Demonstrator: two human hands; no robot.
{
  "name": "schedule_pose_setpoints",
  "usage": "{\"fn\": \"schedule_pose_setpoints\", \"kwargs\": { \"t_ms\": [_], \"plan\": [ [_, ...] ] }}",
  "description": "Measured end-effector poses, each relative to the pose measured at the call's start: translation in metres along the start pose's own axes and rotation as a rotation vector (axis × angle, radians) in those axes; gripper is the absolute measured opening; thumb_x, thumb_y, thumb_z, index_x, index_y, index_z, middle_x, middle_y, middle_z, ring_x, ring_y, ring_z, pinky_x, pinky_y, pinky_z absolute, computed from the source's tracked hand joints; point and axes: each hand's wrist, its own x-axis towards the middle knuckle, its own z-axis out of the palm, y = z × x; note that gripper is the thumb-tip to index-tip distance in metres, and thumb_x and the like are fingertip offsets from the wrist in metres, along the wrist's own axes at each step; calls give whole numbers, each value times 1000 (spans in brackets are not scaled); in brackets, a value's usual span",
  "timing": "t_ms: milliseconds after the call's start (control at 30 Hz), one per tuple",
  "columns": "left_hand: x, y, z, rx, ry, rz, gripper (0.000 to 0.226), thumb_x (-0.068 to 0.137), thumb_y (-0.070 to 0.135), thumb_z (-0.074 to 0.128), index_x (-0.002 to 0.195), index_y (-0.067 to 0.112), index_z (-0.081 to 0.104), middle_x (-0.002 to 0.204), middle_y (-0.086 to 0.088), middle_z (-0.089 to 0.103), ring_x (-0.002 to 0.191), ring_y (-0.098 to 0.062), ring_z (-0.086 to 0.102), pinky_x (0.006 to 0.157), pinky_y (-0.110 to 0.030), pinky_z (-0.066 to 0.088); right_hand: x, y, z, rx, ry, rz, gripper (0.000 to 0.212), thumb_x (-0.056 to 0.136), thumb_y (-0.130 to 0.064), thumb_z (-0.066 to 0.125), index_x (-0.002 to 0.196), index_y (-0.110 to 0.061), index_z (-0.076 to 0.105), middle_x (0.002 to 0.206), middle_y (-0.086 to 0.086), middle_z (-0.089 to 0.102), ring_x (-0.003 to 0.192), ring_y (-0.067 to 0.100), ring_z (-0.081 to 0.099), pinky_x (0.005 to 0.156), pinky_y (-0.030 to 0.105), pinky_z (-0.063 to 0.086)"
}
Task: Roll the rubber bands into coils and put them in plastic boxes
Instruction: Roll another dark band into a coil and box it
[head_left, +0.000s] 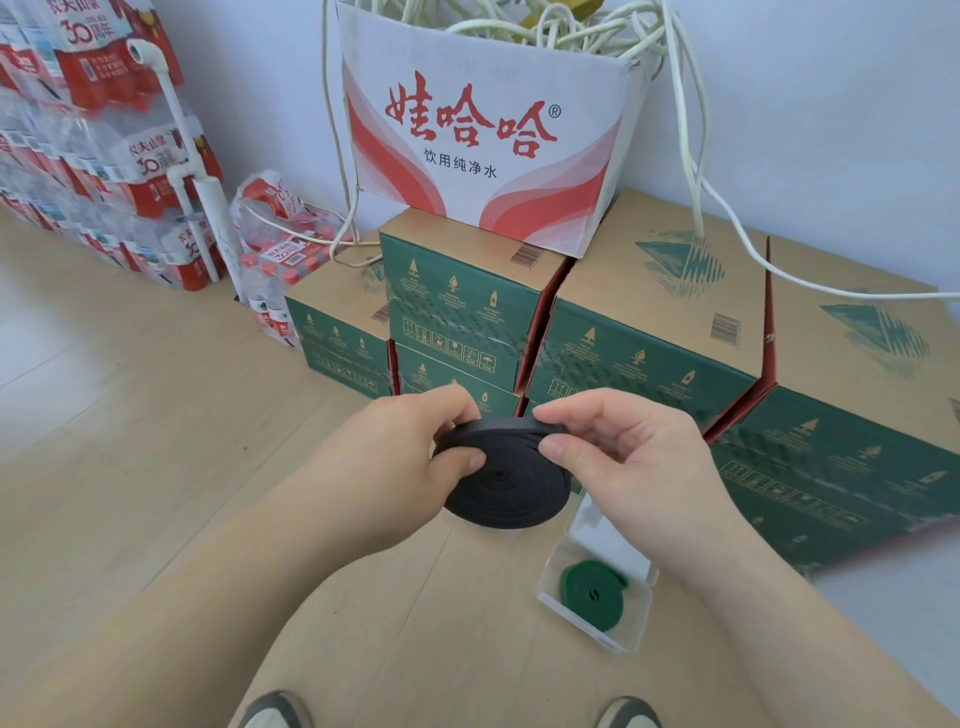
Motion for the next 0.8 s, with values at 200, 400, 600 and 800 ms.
{"fn": "schedule_pose_setpoints", "kwargs": {
  "t_ms": [200,400,600,800],
  "plan": [
    [1,-6,-1,-87,-61,-23,3,100,33,61,98,35,59,90,18,67,74,-3,60,63,-21,42,-1,-1,-7,39,-9,32,20,84,-2,79,87,-21,80,83,-3,80,81,15,77,81,35,61],
    [2,-4,0,-87,-50,-37,2,101,33,59,100,33,58,91,15,66,73,-5,59,60,-20,40,-3,0,-8,-30,15,1,26,88,-4,77,88,-29,81,84,-9,80,81,12,77,83,33,60],
    [1,-4,1,-134,-66,-38,2,101,32,60,99,32,59,87,15,65,73,-6,61,61,-20,45,-4,2,-10,-109,-8,-27,27,90,-5,74,92,-31,80,85,-14,79,81,6,74,75,19,57],
    [1,-6,2,-198,-63,-40,2,100,32,61,99,33,60,90,12,67,78,-12,65,76,-39,61,-5,0,-9,-61,10,-2,23,85,-7,80,87,-31,81,81,-12,79,79,7,75,73,21,58]
  ]
}}
